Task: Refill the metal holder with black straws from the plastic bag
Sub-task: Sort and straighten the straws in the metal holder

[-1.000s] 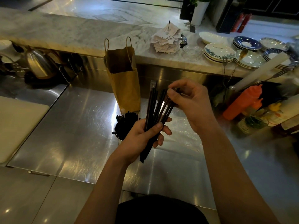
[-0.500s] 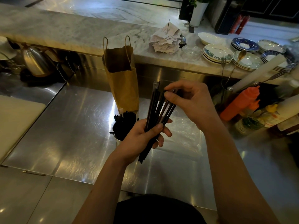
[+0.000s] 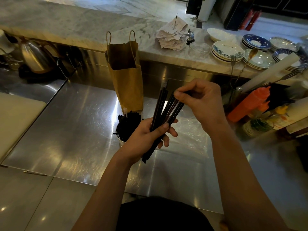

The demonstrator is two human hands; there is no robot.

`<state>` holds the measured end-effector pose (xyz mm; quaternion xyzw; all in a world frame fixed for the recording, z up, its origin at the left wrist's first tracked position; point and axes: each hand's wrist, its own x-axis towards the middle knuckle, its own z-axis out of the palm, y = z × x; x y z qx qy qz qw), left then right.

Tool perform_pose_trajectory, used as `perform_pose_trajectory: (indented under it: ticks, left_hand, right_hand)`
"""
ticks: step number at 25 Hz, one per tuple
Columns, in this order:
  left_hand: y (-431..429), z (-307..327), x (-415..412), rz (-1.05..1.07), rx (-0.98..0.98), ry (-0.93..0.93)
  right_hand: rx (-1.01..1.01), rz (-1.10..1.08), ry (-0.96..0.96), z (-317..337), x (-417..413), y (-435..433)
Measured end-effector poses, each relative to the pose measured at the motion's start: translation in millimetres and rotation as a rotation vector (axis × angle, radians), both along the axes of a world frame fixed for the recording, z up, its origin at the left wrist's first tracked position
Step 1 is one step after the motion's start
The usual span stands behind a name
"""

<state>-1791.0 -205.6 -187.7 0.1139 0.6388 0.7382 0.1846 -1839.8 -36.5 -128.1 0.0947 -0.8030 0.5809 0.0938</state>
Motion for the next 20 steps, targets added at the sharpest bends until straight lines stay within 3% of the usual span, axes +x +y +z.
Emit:
perform_pose_trajectory:
  ticks: [15,20]
  left_hand:
    - [0,1,2,-0.057,-0.056,0.023]
    - [-3,0,4,-0.058,-0.107,0.036]
  right_hand:
    - [0.116,0.003,0.049,10,3,9]
    - [0.294,0.127,-0.042,17,4,16]
